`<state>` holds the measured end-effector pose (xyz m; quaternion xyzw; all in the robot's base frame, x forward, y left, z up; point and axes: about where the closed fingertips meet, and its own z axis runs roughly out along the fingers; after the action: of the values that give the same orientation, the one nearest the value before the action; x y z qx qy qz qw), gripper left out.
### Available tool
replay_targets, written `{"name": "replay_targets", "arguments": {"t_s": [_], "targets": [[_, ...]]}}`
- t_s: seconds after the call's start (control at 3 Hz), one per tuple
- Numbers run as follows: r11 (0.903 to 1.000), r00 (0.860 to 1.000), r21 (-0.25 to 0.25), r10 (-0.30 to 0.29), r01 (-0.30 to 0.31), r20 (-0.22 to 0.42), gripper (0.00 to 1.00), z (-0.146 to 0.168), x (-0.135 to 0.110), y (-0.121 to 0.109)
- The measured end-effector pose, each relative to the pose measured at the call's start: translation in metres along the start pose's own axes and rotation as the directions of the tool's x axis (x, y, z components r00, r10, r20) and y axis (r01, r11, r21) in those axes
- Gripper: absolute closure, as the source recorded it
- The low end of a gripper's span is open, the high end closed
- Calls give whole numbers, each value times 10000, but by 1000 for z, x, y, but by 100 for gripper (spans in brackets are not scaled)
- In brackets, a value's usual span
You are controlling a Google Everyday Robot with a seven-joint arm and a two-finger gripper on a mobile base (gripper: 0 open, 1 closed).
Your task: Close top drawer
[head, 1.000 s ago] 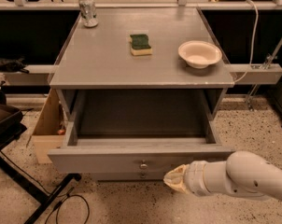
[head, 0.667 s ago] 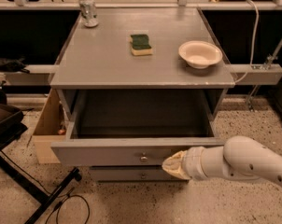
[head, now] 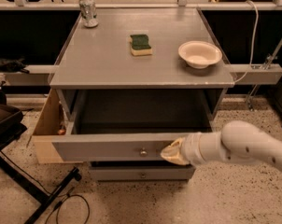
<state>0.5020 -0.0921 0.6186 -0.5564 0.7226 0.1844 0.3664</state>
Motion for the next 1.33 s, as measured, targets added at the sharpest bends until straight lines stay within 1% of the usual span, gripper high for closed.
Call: {"name": "replay_targets", "arguments": {"t_s": [0.33, 0.67, 1.0, 1.33], "targets": [[10000, 10000, 30, -50, 49, 45, 100, 0, -5, -5], [9996, 9993, 90, -282, 280, 260, 100, 10, -30, -43], [9994, 9989, 86, -334, 331, 334, 100, 14, -38, -52], [9994, 9989, 85, -334, 332, 334, 83, 14, -38, -52]]}}
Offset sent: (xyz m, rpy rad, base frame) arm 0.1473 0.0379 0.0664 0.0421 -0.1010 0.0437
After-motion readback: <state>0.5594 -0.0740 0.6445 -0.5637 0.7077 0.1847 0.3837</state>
